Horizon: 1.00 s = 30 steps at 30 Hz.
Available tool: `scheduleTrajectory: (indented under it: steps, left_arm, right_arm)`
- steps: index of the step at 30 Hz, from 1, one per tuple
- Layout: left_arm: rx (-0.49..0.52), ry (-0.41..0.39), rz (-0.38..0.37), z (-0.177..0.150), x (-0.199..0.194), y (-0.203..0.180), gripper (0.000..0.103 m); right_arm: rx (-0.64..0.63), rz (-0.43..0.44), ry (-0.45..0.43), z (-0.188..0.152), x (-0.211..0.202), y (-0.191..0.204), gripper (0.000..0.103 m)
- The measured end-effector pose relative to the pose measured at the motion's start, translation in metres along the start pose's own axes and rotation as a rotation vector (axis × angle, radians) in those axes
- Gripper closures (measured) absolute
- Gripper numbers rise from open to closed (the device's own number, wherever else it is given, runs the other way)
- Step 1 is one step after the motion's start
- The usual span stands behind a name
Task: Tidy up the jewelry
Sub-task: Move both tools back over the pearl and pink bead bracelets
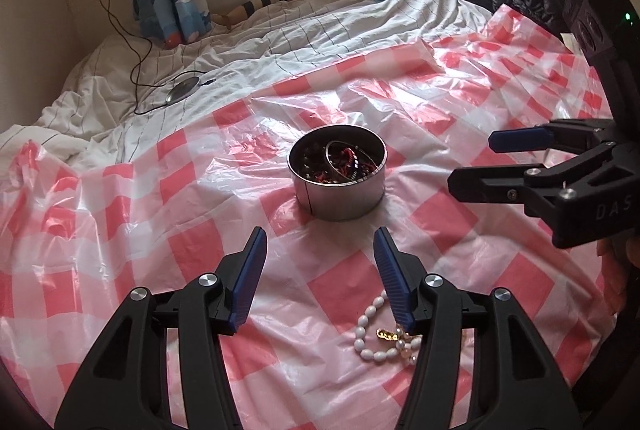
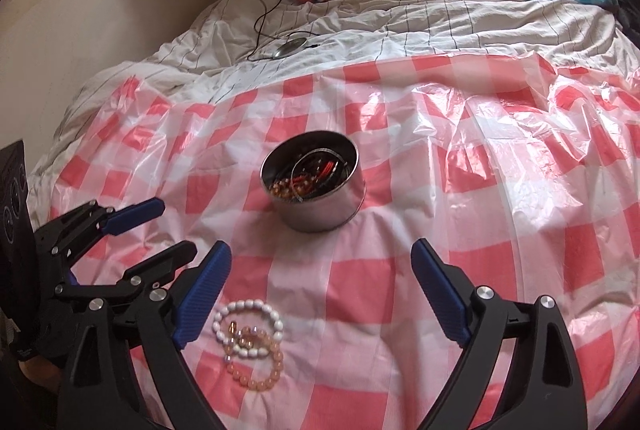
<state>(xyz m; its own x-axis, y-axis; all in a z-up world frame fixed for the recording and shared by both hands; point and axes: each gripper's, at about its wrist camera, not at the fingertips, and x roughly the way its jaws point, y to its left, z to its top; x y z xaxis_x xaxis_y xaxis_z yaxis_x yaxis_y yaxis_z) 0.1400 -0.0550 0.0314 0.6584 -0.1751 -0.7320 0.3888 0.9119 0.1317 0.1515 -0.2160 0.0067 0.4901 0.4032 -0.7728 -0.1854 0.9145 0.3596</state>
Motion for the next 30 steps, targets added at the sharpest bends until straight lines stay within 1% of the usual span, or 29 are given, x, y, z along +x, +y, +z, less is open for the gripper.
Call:
scheduleTrajectory:
  steps: [1,3,5,7,9,11,13,15,17,19,23,25,27,29,30]
  left_arm:
    - [0.002,0.004,-0.012,-0.002,0.0,-0.002,0.049]
    - [-0.017,0.039,-0.079,-0.009,0.006,-0.001,0.049]
    - [-0.065,0.085,-0.156,-0.015,0.015,0.004,0.049]
    - [-0.113,0.126,-0.214,-0.023,0.025,0.011,0.049]
    - [-0.128,0.154,-0.232,-0.031,0.034,0.012,0.049]
    - [-0.11,0.17,-0.22,-0.037,0.04,0.007,0.049]
    - [-0.07,0.176,-0.182,-0.042,0.043,0.0,0.049]
    - [-0.042,0.178,-0.157,-0.043,0.045,-0.004,0.049]
    - [-0.036,0.183,-0.145,-0.045,0.048,-0.006,0.049]
    - [-0.036,0.185,-0.127,-0.044,0.051,-0.005,0.049]
    - [-0.053,0.186,-0.121,-0.042,0.054,0.0,0.049]
    - [-0.051,0.191,-0.126,-0.042,0.056,0.0,0.049]
    - [-0.037,0.199,-0.135,-0.043,0.059,-0.003,0.049]
    - [-0.004,0.213,-0.13,-0.044,0.062,-0.009,0.049]
    - [0.026,0.225,-0.108,-0.045,0.064,-0.013,0.049]
  right_arm:
    - [-0.017,-0.006,0.012,-0.003,-0.001,0.003,0.014]
    - [-0.061,-0.031,0.06,-0.01,0.002,0.008,0.013]
    - [-0.103,-0.049,0.111,-0.018,0.007,0.013,0.013]
    - [-0.136,-0.051,0.166,-0.026,0.013,0.016,0.013]
    - [-0.176,-0.053,0.209,-0.035,0.017,0.02,0.013]
    - [-0.217,-0.047,0.24,-0.044,0.02,0.026,0.013]
    - [-0.246,-0.029,0.257,-0.051,0.021,0.03,0.013]
    - [-0.273,-0.009,0.265,-0.058,0.022,0.037,0.013]
    - [-0.287,0.003,0.257,-0.063,0.023,0.044,0.013]
    - [-0.304,-0.047,0.215,-0.068,0.025,0.05,0.013]
    - [-0.327,-0.118,0.177,-0.07,0.036,0.057,0.013]
    - [-0.407,-0.213,0.202,-0.075,0.049,0.063,0.013]
    - [-0.481,-0.288,0.232,-0.081,0.059,0.066,0.013]
    - [-0.501,-0.322,0.233,-0.082,0.059,0.064,0.013]
    - [-0.507,-0.362,0.23,-0.081,0.058,0.061,0.013]
